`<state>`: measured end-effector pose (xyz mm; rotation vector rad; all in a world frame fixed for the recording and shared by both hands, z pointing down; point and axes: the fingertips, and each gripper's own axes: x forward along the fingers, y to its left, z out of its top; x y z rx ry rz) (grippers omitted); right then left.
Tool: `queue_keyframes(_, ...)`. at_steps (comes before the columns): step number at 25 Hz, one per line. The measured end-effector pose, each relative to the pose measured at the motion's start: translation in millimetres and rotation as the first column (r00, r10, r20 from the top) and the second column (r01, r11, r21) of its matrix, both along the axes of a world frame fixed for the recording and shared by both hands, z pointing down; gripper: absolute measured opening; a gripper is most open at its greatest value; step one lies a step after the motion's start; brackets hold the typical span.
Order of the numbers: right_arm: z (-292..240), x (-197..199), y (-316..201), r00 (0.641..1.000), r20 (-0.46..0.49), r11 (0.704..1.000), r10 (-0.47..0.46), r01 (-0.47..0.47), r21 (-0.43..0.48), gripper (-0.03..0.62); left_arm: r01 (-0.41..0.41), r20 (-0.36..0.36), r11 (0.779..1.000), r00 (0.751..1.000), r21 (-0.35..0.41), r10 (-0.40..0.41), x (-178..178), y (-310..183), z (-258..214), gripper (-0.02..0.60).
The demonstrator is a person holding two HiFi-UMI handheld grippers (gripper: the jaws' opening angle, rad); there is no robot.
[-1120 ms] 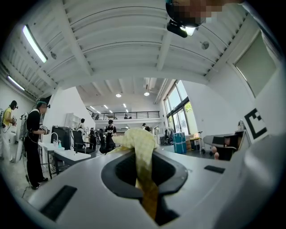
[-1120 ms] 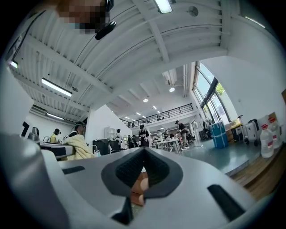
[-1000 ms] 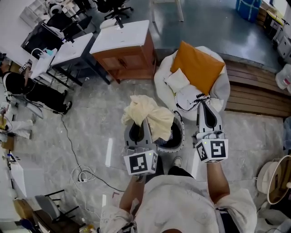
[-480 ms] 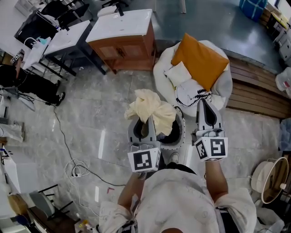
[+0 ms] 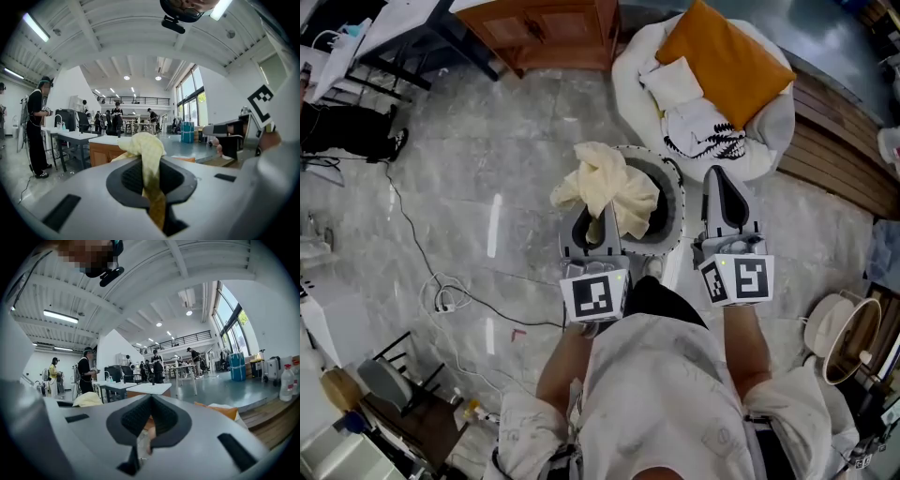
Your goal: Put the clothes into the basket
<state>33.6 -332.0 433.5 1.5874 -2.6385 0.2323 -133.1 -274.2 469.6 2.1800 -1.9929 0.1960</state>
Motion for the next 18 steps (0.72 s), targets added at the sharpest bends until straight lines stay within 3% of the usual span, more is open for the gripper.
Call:
queue_keyframes(9,66,-23,-7,0.998,-0.057,0.994,-0.016,0.009,-0.107,-0.012,-0.073,-0.023,0.976,0.997,-0.203,0.070,-3,-10,113,0.034)
queue_keyframes(14,98,-25,-9,0.995,-0.101,0.988,-0.017,0.001,-0.155,-0.012,-0.118,-0.065,0.942,0.993,-0.314,0.102,5,-14,178,0.034)
queue_keyframes(18,120,-22,-8,0.992,-0.128,0.981,-0.006,-0.019,-0.191,-0.012,-0.140,-0.098,0.898,0.989,-0.417,0.109,12,-13,233,0.034)
